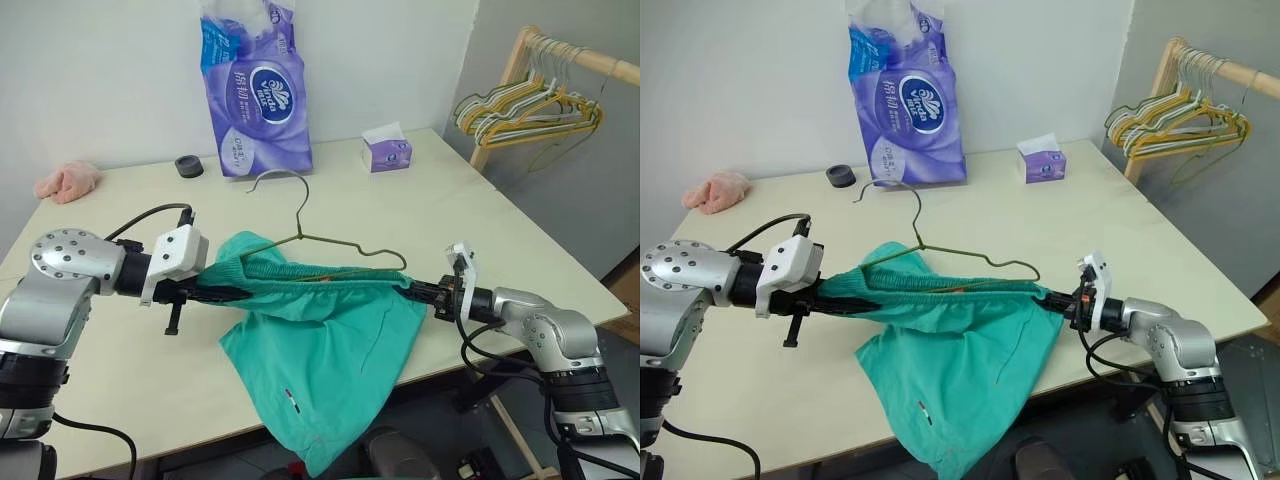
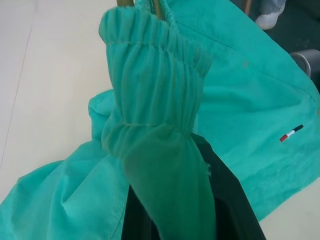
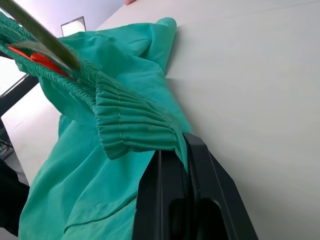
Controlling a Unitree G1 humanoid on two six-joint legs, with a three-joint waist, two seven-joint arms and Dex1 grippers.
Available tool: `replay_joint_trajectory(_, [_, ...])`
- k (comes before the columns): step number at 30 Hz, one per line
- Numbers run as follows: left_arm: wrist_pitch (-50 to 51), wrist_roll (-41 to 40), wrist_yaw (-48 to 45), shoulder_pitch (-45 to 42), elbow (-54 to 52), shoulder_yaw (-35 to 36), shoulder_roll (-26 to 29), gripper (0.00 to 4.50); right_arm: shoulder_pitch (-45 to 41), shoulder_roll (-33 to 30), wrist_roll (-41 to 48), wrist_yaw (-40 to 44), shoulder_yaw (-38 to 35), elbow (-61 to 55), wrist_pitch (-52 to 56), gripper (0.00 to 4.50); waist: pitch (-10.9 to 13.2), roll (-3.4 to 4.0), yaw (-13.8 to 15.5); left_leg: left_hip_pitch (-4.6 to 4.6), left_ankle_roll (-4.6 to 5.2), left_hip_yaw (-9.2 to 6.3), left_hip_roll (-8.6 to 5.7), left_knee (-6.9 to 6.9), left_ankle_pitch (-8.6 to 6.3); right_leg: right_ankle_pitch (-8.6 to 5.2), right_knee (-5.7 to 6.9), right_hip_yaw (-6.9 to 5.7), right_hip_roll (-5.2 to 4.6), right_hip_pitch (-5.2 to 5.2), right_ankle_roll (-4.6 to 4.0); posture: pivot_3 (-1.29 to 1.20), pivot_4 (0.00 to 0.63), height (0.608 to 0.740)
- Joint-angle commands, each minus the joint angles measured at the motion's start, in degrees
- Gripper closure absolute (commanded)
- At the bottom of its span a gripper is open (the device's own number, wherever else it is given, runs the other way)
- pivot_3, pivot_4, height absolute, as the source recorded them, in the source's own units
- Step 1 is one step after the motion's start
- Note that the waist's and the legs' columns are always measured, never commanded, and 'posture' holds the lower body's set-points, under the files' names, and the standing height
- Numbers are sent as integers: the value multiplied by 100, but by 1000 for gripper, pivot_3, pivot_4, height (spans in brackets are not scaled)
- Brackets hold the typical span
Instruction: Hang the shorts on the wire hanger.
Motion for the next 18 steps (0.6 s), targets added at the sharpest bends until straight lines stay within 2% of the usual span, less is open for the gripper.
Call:
replay_joint_trajectory(1, [-256,203,2,-27,115,90,183,4500,-26,-148,53,-15,-231,-161,-20,4479,0,0,2,0,0,1,0,0,0,0,0,1,0,0,0,-316,13,740])
replay_joint_trajectory(9, [-742,707,16,-30,485,-68,247,4500,49,-265,171,38,-152,-559,51,4479,0,0,7,0,0,1,0,0,0,0,-2,1,0,0,1,-321,17,740])
replay_joint_trajectory(18, [-1170,1291,538,-223,975,-376,64,4500,-262,-619,-301,164,457,-1264,-253,4479,1,2,3,-1,0,1,1,0,0,-1,-4,1,0,0,1,-325,21,740])
